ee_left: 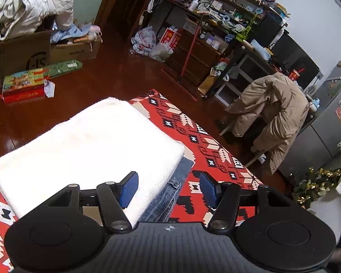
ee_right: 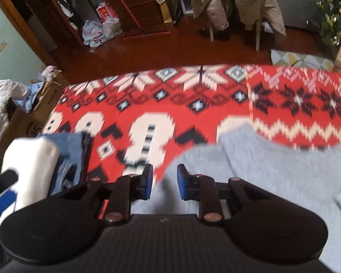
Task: Fold clothes
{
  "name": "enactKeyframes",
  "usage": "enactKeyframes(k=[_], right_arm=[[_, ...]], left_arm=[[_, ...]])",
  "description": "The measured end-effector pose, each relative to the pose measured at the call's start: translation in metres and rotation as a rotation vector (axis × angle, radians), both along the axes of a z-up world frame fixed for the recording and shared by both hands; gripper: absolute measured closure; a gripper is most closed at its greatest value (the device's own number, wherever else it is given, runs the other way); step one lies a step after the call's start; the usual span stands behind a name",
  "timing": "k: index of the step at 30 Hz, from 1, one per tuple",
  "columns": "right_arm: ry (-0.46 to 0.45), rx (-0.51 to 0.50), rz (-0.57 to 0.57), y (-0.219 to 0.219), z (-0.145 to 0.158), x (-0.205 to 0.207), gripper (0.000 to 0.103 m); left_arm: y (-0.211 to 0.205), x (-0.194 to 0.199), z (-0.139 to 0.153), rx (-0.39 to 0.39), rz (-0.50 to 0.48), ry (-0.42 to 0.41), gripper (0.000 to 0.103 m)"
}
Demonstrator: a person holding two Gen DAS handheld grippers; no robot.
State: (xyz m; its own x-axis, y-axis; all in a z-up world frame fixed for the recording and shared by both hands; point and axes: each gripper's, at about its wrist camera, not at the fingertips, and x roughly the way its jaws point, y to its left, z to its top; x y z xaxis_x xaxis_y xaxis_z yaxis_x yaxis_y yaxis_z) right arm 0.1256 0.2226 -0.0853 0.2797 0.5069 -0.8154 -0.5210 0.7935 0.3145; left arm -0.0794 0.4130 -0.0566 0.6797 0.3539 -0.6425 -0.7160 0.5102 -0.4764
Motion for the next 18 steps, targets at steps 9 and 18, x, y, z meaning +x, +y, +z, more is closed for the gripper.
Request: enactKeyframes(k=[9,18], right_arm=[[0.022,0.047,0.223,0.004,-0.007,-0.071,0.081],[0.046,-0.009,0.375,0.024,-0.025,-0.117,0.087]], left_arm=[[0.003,-0.004,0.008,0.020,-0.041,0.108,0.045],[0.007,-0.005,0.000,0.000,-0.050,0.156,0.045]])
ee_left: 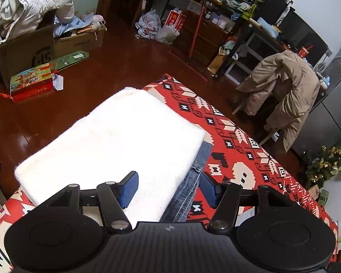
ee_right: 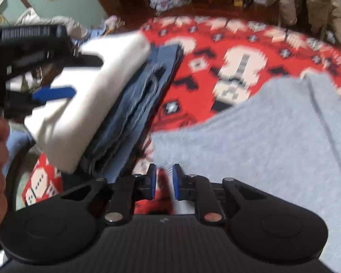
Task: Fold clothes
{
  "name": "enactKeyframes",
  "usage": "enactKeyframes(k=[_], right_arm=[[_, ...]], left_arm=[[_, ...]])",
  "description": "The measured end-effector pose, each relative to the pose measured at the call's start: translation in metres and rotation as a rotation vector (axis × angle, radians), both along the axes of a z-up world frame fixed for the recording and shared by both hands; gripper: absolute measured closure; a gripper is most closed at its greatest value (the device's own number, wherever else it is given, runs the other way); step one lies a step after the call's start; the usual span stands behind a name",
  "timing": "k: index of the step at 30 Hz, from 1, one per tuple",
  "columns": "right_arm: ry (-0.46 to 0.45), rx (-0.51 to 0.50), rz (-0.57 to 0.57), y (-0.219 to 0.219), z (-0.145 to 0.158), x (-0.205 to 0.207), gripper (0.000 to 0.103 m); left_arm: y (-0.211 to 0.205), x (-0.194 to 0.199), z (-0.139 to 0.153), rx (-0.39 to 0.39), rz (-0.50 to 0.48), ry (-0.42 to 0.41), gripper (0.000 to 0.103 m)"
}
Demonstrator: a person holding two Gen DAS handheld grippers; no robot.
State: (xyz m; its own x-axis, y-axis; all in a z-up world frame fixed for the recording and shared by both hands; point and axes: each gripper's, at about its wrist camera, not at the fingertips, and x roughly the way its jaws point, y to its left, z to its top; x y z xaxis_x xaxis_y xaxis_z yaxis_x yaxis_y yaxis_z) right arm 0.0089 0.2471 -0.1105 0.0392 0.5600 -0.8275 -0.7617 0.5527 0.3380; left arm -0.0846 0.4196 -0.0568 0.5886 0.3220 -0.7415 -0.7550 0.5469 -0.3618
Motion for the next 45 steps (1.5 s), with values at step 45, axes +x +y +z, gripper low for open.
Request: enactKeyframes(k=[45], right_arm=[[-0.239,-0.108,0.156,-0.022,0.019,-0.056,0.074]], left_arm=[[0.003,-0.002,0.001,-0.032,0.001,-0.065,0.045]])
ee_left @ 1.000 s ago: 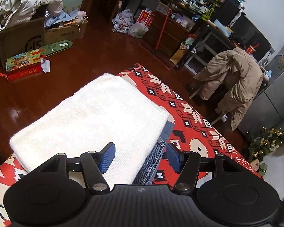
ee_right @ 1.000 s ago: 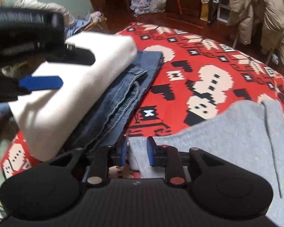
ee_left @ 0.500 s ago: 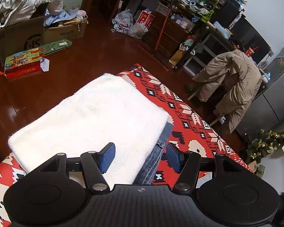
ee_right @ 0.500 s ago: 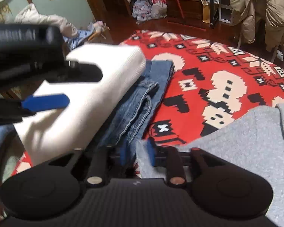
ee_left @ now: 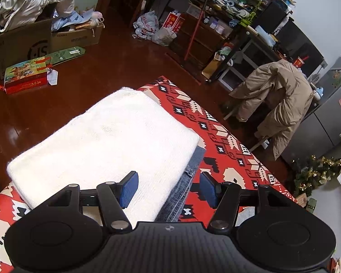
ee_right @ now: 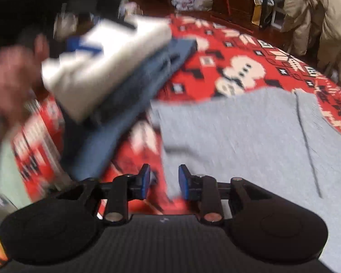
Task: Fold clothes
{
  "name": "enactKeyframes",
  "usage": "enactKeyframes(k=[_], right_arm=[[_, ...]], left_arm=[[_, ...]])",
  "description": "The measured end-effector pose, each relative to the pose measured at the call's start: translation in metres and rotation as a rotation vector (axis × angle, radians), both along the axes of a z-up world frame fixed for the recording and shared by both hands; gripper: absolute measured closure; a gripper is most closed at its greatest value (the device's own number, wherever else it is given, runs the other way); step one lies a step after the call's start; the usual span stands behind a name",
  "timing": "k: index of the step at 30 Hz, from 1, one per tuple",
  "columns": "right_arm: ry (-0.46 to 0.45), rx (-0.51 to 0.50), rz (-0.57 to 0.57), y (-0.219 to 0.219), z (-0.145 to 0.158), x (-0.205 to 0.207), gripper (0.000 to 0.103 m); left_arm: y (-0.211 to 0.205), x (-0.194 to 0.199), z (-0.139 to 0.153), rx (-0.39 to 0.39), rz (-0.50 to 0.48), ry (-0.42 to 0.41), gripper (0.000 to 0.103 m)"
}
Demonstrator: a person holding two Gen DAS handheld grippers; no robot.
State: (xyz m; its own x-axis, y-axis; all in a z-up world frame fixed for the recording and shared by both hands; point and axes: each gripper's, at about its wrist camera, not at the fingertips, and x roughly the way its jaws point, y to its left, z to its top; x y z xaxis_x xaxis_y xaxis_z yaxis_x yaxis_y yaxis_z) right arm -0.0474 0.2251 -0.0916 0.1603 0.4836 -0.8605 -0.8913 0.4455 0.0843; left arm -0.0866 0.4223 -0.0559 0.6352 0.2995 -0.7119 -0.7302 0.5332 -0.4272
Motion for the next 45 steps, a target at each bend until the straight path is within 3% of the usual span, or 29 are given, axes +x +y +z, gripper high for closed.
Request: enactKeyframes(k=[2,3,6,16,26,30,34,38,41,45], right_arm=[[-0.025,0.006,-0.013,-0.003,-0.006,-0.005,0.081],[-0.041,0.014,-0.029,-0.004,-0.007,-0.006,0.091],[-0.041,0.037,-0.078,-0.011,-0.005,-0.006,0.098],[0.059,0.056,-0.167,-0.038,-0.008,-0.015,0.097],[0.132,0.191,-0.260,-0.063,0.026,0.003,0.082],[0.118,0.223,-0.338,-0.099,0.046,0.010,0.077],[0.083,0.226,-0.439,-0.160,0.065,0.008,0.071],[0.050,0.239,-0.560,-0.227,0.074,-0.001,0.067],[0.048,0.259,-0.651,-0.279,0.068,-0.004,0.067],[-0.022,0.244,-0.723,-0.326,0.055,0.004,0.067]], left_arm=[[-0.002,0.002,0.001,0.008,-0.006,0.005,0.045],[-0.002,0.002,0.000,0.010,-0.007,0.008,0.045],[-0.001,0.002,-0.001,0.008,-0.004,0.010,0.045],[-0.003,0.004,0.000,0.024,-0.020,0.022,0.045],[-0.026,0.019,0.006,0.105,-0.153,0.039,0.045],[-0.046,0.028,0.008,0.099,-0.264,0.014,0.046],[-0.069,0.039,-0.008,0.163,-0.280,0.152,0.046],[-0.087,0.030,-0.034,0.133,-0.274,0.255,0.049],[-0.102,0.021,-0.037,0.100,-0.278,0.277,0.050],[-0.145,0.001,-0.036,0.043,-0.406,0.276,0.049]])
